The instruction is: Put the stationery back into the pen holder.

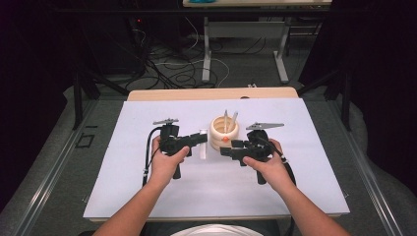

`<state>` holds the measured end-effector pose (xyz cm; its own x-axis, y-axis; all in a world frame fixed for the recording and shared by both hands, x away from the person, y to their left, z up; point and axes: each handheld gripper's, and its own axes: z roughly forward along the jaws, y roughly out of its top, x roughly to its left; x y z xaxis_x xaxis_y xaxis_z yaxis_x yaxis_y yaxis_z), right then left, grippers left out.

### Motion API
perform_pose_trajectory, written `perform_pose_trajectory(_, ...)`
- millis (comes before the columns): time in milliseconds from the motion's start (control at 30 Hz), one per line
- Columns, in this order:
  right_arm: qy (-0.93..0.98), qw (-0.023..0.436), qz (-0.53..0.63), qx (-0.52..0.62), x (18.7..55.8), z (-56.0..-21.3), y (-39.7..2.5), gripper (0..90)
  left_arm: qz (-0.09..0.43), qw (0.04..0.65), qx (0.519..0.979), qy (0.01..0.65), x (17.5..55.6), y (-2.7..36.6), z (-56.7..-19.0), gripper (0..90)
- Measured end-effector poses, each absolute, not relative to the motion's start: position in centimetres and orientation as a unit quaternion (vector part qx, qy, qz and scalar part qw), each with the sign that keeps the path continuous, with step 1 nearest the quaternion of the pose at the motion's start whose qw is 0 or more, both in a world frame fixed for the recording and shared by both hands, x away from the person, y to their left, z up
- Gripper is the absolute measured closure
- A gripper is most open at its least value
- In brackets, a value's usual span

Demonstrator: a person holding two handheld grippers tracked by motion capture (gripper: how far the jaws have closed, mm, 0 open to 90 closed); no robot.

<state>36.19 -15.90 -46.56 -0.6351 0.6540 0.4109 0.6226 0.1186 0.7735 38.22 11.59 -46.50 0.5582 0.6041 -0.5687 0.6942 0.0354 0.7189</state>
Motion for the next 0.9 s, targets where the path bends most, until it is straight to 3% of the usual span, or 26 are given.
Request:
perform_pose_trajectory(167, 0.747, -0.037, 0.505, 0.432, 37.0, -46.7, -15.2, 35.4, -0.039, 0.551, 0.688, 0.471, 38.2, 11.9, -46.4, 66.9)
perform_pose_trajectory(600, 0.736, -0.025, 0.51, 0.444, 37.2, -46.7, -13.0, 36.4, -0.034, 0.563, 0.675, 0.476, 38.0, 12.5, -46.1, 66.9)
perform_pose_trajectory(900, 0.727, -0.029, 0.529, 0.438, 36.7, -47.1, -12.4, 44.5, -0.033, 0.564, 0.677, 0.472, 37.9, 12.2, -46.3, 66.9)
